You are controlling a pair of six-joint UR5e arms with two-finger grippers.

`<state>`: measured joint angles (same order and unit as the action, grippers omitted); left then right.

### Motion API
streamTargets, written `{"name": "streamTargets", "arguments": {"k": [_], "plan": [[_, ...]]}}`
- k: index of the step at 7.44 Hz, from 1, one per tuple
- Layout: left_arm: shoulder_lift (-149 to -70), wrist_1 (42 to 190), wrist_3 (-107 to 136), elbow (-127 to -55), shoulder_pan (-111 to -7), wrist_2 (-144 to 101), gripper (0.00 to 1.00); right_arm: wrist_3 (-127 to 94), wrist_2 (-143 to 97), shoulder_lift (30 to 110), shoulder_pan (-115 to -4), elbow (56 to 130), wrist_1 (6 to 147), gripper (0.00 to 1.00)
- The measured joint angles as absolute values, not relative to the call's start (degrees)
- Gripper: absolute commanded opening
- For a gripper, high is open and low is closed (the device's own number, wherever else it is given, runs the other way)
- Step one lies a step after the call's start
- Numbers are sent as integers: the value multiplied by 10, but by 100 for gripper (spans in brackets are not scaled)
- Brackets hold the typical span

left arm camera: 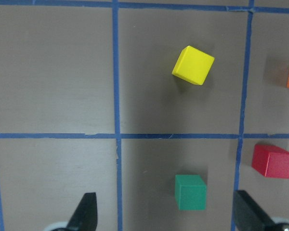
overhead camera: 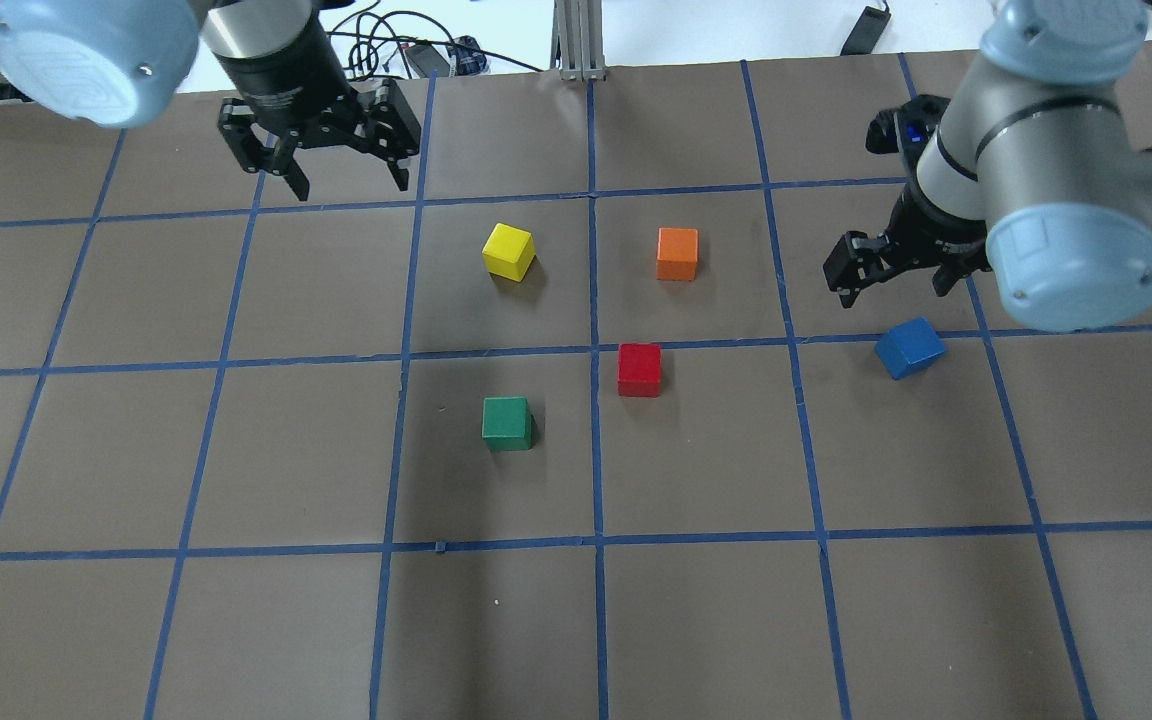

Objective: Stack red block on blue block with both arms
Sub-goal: 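Raise the left gripper away while the right gripper moves toward the blue cube, then lower the right gripper and close it on the blue cube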

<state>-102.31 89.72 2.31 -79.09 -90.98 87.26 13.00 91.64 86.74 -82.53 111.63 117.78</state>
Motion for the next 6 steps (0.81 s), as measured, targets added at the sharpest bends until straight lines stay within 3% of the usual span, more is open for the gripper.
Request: {"name": "streamTargets", "arguments": {"k": [3, 6], "plan": [[-1009, 914, 2, -797, -889, 871, 100, 222, 923, 864, -775, 1231, 1323, 100], [-1000, 915, -5, -810, -886, 874, 100, 347, 919, 818, -744, 1220, 1340, 96]]}}
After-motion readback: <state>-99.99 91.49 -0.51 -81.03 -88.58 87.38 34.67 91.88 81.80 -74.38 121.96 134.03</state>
